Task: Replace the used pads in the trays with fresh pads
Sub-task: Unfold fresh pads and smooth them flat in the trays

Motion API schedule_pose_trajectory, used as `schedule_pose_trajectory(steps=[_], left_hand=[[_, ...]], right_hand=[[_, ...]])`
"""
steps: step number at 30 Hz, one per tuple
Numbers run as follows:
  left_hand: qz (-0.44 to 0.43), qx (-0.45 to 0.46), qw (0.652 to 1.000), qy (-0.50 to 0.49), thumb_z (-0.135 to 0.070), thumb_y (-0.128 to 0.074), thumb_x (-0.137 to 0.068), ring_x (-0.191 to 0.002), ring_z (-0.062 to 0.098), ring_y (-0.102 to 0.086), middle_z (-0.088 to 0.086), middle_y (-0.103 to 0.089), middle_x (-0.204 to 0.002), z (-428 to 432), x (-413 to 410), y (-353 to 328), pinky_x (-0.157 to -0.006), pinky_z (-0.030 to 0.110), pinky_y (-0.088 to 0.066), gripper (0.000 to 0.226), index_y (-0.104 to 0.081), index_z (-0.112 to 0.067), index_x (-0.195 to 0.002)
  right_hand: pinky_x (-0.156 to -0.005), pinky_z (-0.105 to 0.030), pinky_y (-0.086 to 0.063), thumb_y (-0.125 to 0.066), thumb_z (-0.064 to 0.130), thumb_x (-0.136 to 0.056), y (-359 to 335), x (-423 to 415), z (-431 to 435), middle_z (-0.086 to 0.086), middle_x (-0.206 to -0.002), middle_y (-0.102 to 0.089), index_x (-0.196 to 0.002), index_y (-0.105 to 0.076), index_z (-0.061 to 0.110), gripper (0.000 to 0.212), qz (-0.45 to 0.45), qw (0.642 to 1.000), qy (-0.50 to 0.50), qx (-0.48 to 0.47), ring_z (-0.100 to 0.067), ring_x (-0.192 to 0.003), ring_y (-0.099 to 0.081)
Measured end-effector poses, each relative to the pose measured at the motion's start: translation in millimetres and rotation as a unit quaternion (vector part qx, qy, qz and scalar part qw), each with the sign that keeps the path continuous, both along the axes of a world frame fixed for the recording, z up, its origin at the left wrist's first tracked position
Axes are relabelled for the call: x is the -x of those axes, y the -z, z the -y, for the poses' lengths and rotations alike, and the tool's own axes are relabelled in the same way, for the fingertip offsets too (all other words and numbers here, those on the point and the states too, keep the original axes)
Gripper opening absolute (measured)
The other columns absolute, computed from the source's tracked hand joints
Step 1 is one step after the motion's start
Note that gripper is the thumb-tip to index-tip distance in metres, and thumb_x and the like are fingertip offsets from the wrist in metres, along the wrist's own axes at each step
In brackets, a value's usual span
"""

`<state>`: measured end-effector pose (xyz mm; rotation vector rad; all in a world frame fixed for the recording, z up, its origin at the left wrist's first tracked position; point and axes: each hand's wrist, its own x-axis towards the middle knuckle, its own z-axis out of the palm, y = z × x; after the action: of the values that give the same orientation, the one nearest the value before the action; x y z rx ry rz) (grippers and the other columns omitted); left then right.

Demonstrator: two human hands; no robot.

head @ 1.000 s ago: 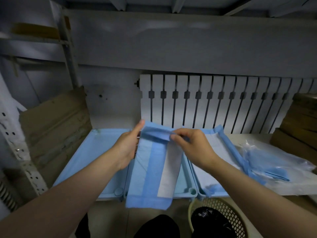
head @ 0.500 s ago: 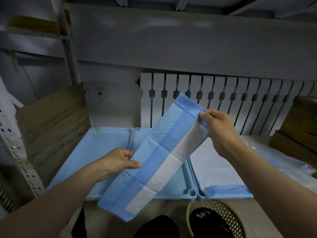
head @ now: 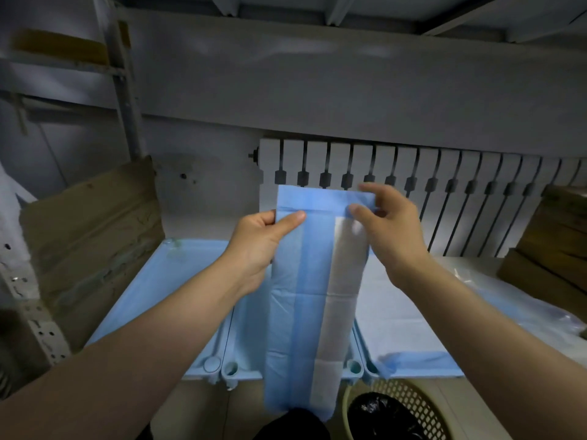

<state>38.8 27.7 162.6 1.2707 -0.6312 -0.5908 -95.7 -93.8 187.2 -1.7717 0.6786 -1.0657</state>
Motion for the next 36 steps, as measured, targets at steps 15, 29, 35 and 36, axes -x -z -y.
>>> schedule_pose_trajectory(steps=[15, 29, 35, 36], left_hand=[[-0.080, 0.012, 0.994, 0.068, -0.029, -0.055, -0.096, -0.102, 0.026, -0.069, 0.011, -0.073, -0.105, 21.0, 34.8, -3.0, -0.096, 0.040, -0.052, 0.031, -0.068, -0.009, -0.115], [0.039, -0.009, 0.996, -0.074, -0.035, -0.059, -0.094, -0.096, 0.028, -0.069, 0.009, -0.074, -0.099, 16.9, -4.5, -21.3, -0.090, 0.043, -0.051, 0.033, -0.068, -0.004, -0.102], [0.037, 0.006, 0.998, -0.053, -0.031, -0.055, -0.097, -0.095, 0.024, -0.069, 0.009, -0.074, -0.101, 16.1, -2.2, -28.7, -0.094, 0.047, -0.049, 0.027, -0.070, -0.010, -0.104], [0.039, 0.009, 0.998, -0.052, -0.031, -0.055, -0.097, -0.091, 0.022, -0.070, 0.008, -0.074, -0.100, 15.8, -2.2, -29.6, -0.093, 0.045, -0.050, 0.025, -0.070, -0.011, -0.102]], right_hand=[[-0.058, -0.013, -0.046, -0.062, 0.032, -0.092, 26.6, -8.2, -14.4, 0.012, -0.069, -0.065, -0.080, -0.066, 0.024, 0.015, -0.013, 0.994, -0.066, 0.087, -0.002, -0.066, -0.059], [-0.090, -0.059, -0.050, -0.041, 0.022, -0.101, 16.4, 31.0, 49.5, -0.017, -0.092, -0.066, -0.087, -0.060, 0.004, 0.028, 0.065, 0.984, 0.059, -0.157, -0.033, -0.085, -0.062], [-0.072, -0.035, -0.046, -0.066, 0.047, -0.085, 13.3, 33.9, 44.7, -0.002, -0.076, -0.061, -0.075, -0.055, 0.012, 0.037, 0.106, 0.982, 0.012, -0.153, -0.019, -0.073, -0.057], [-0.076, -0.033, -0.051, -0.071, 0.048, -0.081, 12.8, 35.4, 41.7, 0.001, -0.083, -0.070, -0.082, -0.062, 0.012, 0.037, 0.103, 0.981, -0.023, -0.162, -0.017, -0.079, -0.066]])
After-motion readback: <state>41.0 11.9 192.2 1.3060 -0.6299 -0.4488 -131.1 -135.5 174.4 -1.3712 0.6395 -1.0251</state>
